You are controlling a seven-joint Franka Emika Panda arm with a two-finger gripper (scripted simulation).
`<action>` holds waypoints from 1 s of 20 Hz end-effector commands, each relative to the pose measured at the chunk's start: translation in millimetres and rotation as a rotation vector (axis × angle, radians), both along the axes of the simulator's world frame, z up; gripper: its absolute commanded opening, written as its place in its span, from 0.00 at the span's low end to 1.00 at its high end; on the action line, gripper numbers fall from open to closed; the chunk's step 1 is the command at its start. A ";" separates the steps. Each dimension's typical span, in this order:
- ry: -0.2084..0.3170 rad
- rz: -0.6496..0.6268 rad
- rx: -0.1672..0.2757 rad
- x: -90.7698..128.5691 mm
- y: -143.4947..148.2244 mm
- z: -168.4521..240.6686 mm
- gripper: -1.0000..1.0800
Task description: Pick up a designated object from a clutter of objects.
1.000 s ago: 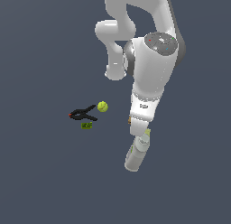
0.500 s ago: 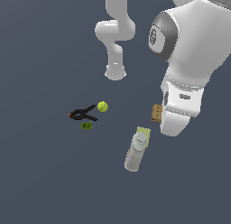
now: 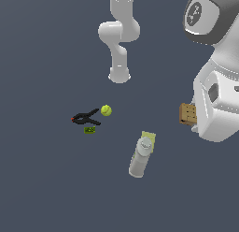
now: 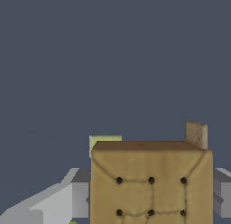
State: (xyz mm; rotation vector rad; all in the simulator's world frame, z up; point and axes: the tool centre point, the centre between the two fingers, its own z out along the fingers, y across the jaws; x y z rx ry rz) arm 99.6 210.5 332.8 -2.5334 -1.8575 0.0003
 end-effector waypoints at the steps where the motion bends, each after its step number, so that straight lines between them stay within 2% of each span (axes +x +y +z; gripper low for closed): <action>1: 0.000 -0.001 0.000 5.2 10.2 10.7 0.00; 10: 0.000 -0.001 0.000 18.3 34.2 34.3 0.00; 20: 0.000 0.000 0.000 23.9 43.1 42.6 0.00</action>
